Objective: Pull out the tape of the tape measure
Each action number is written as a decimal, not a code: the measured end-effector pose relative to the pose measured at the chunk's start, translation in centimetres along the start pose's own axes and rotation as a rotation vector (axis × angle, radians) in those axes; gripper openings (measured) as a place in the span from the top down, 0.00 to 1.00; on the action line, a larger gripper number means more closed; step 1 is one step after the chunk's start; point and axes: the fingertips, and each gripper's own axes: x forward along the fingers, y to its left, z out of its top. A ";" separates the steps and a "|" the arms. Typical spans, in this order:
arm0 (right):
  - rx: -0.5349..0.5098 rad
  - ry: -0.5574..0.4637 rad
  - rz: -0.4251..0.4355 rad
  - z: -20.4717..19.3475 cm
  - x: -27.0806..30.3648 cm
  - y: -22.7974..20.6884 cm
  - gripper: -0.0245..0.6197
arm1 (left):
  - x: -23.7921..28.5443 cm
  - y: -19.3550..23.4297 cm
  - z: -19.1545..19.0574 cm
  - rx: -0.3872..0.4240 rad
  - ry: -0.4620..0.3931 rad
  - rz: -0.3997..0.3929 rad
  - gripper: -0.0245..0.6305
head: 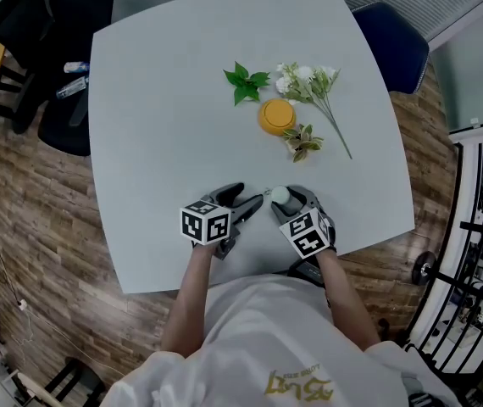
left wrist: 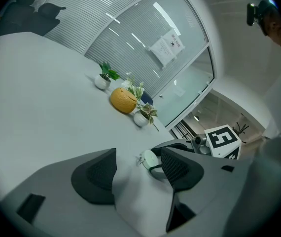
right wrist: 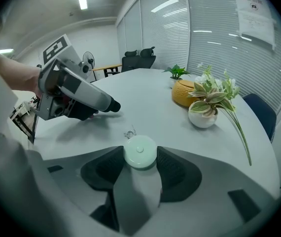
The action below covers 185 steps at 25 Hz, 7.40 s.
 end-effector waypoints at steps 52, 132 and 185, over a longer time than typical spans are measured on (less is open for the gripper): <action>0.128 -0.253 0.005 2.9 -10.8 -0.4 0.61 | -2.4 -8.4 2.1 0.131 -0.094 -0.061 0.55; 0.094 -0.223 0.101 1.9 -11.0 0.7 0.61 | -2.9 -8.5 1.0 0.063 -0.061 -0.163 0.95; 0.149 -0.171 0.067 -0.3 -10.8 -1.4 0.61 | -4.4 -4.8 0.7 -0.007 -0.080 -0.082 0.95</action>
